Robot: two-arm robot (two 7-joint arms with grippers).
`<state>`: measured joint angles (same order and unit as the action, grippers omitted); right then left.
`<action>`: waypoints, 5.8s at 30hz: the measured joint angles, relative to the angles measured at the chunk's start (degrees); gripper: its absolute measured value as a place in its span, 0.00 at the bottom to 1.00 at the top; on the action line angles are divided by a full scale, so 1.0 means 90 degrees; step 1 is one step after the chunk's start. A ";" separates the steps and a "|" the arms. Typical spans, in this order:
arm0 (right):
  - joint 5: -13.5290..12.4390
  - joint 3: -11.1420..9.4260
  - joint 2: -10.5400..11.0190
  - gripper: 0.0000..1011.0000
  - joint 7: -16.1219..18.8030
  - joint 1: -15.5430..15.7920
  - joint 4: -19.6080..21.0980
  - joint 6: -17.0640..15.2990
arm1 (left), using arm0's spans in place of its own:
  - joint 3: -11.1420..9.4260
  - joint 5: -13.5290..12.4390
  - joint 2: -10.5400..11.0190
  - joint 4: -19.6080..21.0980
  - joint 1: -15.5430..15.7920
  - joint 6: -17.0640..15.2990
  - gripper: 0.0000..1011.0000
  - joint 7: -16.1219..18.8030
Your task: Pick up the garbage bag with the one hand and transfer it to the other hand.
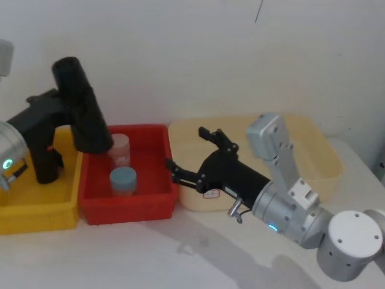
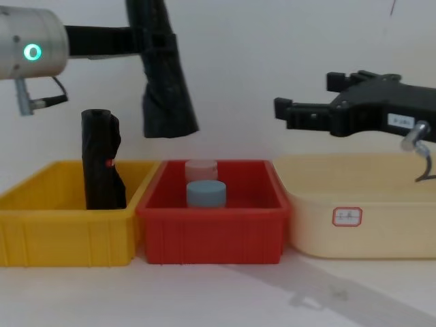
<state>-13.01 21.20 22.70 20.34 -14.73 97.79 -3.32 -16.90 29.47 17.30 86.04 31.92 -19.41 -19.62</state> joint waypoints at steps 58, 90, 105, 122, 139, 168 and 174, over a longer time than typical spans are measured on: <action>0.1260 0.0435 -0.0981 0.99 -0.0412 -0.0651 -0.1388 0.0145 | -0.0954 0.0639 -0.0351 -0.0392 0.0624 -0.0942 0.42 -0.0544; 0.1186 0.0304 -0.1351 0.56 -0.0509 -0.0651 -0.1672 -0.0030 | -0.1156 0.0736 -0.0329 -0.0435 0.0658 -0.0905 0.42 -0.0741; 0.1166 0.0258 -0.1395 0.56 -0.0504 -0.0632 -0.1675 -0.0046 | -0.1170 0.0748 -0.0332 -0.0434 0.0659 -0.0904 0.63 -0.0761; 0.0934 0.0027 -0.1541 0.56 -0.0560 -0.0587 -0.1561 -0.0157 | -0.1065 0.0888 -0.0263 -0.0265 0.0549 -0.0919 0.99 -0.0737; 0.0837 -0.0205 -0.1749 0.56 -0.0764 -0.0740 -0.1691 -0.0315 | -0.0687 0.1148 -0.0148 0.0211 0.0287 -0.0939 0.99 -0.0361; 0.0964 -0.0814 -0.1857 0.56 -0.1305 -0.1283 -0.2552 -0.0376 | 0.0165 0.1625 0.0206 0.0841 -0.0338 -0.0744 0.99 0.0225; 0.1027 -0.0908 -0.1810 0.66 -0.1380 -0.1346 -0.2638 -0.0360 | 0.0271 0.1664 0.0293 0.0896 -0.0437 -0.0714 0.99 0.0317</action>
<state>-3.76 13.03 6.41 7.92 -26.85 74.05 -6.56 -14.46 44.45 19.94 94.10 27.98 -25.84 -16.77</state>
